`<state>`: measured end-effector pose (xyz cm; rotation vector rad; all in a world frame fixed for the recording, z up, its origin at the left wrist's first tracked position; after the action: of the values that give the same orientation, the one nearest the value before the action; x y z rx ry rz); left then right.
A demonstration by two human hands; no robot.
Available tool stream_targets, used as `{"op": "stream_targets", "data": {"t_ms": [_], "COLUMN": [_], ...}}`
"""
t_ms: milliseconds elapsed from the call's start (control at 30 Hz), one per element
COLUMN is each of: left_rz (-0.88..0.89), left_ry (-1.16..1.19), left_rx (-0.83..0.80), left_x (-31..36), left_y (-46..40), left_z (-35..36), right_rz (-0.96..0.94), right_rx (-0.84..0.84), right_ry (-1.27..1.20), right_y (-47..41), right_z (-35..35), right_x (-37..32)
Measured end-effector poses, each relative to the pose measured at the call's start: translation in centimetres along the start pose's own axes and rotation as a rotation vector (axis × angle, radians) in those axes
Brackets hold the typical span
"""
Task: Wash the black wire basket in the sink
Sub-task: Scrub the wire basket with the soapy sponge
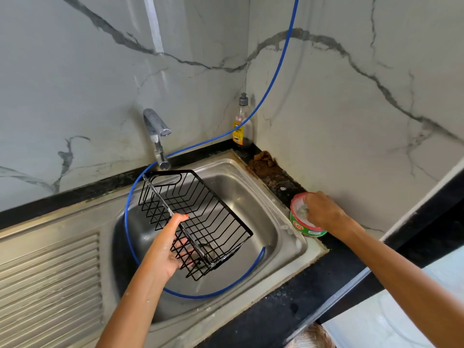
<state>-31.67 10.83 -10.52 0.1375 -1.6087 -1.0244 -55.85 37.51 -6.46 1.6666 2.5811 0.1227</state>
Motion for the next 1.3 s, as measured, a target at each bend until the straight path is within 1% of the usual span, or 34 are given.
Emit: {"op": "stream_targets", "data": {"t_ms": [67,167,267,333,433,500,533,600,667,733,800,867,933,967,1033,1100,1167,1233,1300], "left_rz": [-0.001,0.007,0.057,0.094,0.143,0.176,0.195,0.220,0.256,0.291,0.312,0.330,0.346,0.357,0.375,0.377,0.371,0.372,0.384], "left_ry": [0.007,0.019,-0.008,-0.039,-0.068,-0.113,-0.137,-0.179,-0.206,-0.220,-0.204,-0.189,-0.231,-0.268,-0.326,-0.358,-0.373,-0.384,-0.393], "left_rx": [-0.009,-0.005,0.026,0.041,0.038,0.034,0.042,0.068,0.085,0.119,0.178,0.245,0.294,0.322,0.362,0.380,0.374,0.356,0.344], "left_x": [0.2,0.5,1.3,1.8,2.4,2.8,3.1,3.4,3.8,3.9,4.2,4.6,4.8,4.8,4.9,5.0,4.8,4.7,4.8], "left_y": [0.3,0.5,0.8,1.0,1.4,1.9,2.2,2.7,3.1,3.3,3.4,3.5,3.5,3.3,3.3,3.1,2.9,2.7,2.7], "left_z": [-0.1,-0.4,-0.9,-1.3,-1.6,-1.6,-1.6,-1.6,-1.6,-1.8,-2.4,-3.2,-3.8,-3.9,-4.0,-4.0,-3.9,-3.7,-3.4], "right_rz": [-0.008,0.015,0.031,0.001,-0.148,-0.292,-0.375,-0.564,-0.723,-0.817,-0.841,-0.812,-0.791,-0.836,-1.022,-1.188,-1.299,-1.442,-1.485], "right_rx": [-0.041,-0.007,0.140,0.264,0.351,0.403,0.459,0.606,0.681,0.680,0.614,0.535,0.427,0.373,0.331,0.332,0.321,0.407,0.515], "right_ry": [0.009,0.034,0.057,-0.035,-0.284,-0.378,-0.393,-0.302,-0.139,-0.025,0.048,0.020,-0.044,-0.062,-0.056,0.006,0.058,0.167,0.245], "right_y": [0.2,0.2,0.2,0.0,-0.6,-0.7,-0.6,-0.4,-0.6,-1.0,-1.6,-1.7,-0.4,1.0,4.7,6.4,5.4,4.0,1.9], "right_z": [-0.1,-1.9,-5.0,-6.9,-8.1,-9.1,-9.8,-11.0,-10.8,-10.0,-8.4,-6.6,-4.2,-2.7,0.0,1.3,1.2,-0.1,-2.7], "right_x": [0.2,0.5,0.1,-1.3,-5.8,-10.4,-12.8,-17.8,-22.2,-24.9,-25.7,-24.9,-23.9,-23.5,-22.8,-21.8,-21.2,-21.7,-23.0]}}
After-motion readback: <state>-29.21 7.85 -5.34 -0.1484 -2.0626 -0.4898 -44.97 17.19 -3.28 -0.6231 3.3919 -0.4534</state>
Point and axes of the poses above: each hand's wrist, its own y-axis away from the middle knuckle, its own z-axis out of the palm, x = y × z, the point moved 8 cm from there along -y, towards the middle knuckle, and after that the axes turned 7 degrees about x, right-handed, at the moved point
